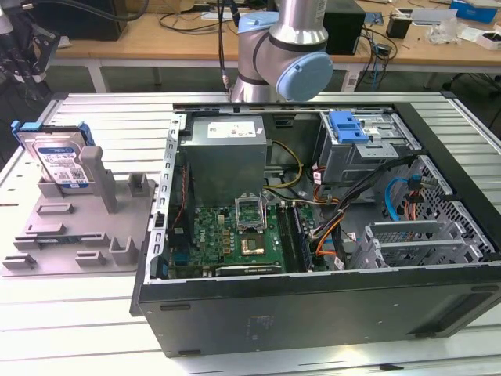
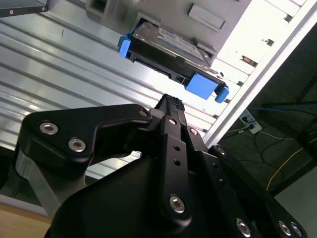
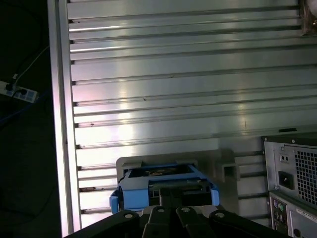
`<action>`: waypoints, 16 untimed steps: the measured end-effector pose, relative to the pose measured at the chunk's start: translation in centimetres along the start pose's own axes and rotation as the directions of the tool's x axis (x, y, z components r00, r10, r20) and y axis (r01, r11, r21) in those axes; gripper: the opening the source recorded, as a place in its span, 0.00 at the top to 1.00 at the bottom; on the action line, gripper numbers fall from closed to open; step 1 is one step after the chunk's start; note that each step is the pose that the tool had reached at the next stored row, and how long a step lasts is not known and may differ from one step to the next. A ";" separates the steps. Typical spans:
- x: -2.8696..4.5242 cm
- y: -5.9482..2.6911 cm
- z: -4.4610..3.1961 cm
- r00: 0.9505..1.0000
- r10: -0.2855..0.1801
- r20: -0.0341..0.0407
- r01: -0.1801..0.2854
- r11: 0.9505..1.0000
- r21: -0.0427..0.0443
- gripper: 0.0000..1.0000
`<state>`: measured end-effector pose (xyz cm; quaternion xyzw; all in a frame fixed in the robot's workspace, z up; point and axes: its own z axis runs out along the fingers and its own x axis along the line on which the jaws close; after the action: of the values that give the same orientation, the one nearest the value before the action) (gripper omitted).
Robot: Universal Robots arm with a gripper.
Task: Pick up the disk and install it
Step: 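Pick up the disk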
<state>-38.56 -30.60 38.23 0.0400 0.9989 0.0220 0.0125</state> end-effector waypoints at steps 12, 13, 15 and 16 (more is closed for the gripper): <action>-0.06 0.01 0.02 0.981 -0.184 -0.054 0.184 0.983 -0.002 0.89; -0.06 0.00 0.02 0.977 -0.204 -0.056 0.204 0.979 -0.003 0.89; -0.06 0.00 0.04 0.968 -0.245 -0.059 0.246 0.969 -0.005 0.89; -0.06 0.00 0.07 0.958 -0.280 -0.061 0.280 0.960 -0.006 0.89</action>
<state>-38.50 -30.60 38.16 -0.1022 0.9944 0.0200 -0.0151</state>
